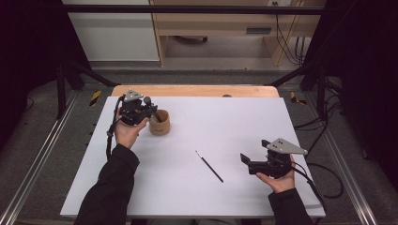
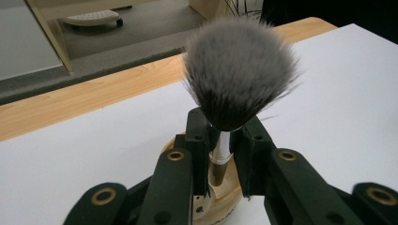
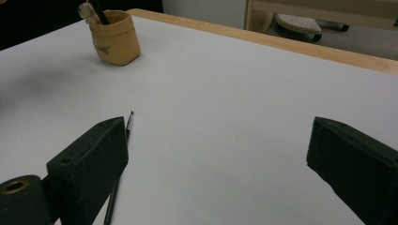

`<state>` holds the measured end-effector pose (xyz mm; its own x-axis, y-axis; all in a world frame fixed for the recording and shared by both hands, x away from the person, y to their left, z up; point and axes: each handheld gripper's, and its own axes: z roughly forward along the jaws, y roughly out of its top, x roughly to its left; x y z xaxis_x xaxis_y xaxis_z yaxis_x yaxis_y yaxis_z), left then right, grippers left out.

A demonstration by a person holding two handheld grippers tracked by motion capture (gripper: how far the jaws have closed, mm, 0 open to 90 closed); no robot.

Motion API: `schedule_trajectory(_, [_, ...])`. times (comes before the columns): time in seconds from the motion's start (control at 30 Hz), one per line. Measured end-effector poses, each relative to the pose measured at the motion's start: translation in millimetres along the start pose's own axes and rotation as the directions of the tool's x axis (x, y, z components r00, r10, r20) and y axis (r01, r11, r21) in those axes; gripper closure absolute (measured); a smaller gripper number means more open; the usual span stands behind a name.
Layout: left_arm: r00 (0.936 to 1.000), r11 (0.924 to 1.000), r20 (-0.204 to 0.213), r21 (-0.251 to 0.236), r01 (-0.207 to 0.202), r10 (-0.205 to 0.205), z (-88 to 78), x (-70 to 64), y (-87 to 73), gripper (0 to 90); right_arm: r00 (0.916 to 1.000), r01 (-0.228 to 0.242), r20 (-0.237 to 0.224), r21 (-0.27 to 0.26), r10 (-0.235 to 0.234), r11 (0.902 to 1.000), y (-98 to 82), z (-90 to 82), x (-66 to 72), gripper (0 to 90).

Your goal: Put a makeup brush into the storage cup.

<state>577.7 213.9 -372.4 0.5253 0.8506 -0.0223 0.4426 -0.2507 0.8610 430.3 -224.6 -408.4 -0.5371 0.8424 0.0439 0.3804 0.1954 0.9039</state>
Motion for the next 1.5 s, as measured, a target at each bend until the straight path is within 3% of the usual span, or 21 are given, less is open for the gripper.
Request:
schedule_trajectory(0.7, [0.9999,0.9982,-0.001,0.058,-0.013,0.013,15.2,-3.4,-11.4,76.6,1.0,0.004,-0.003,0.001,-0.004,1.0,-0.1,0.3,0.2,6.3])
schedule_trajectory(1.2, [0.9997,0.998,0.001,0.059,-0.025,0.025,17.0,-5.9,-16.7,75.5,1.0,0.004,-0.004,0.0,-0.004,1.0,0.1,0.5,1.0,6.3])
schedule_trajectory(1.5, [1.0,1.0,0.003,0.004,-0.007,0.007,5.1,-6.3,-14.0,56.5,1.0,0.005,-0.005,-0.001,-0.005,1.0,0.8,-0.2,1.4,6.3])
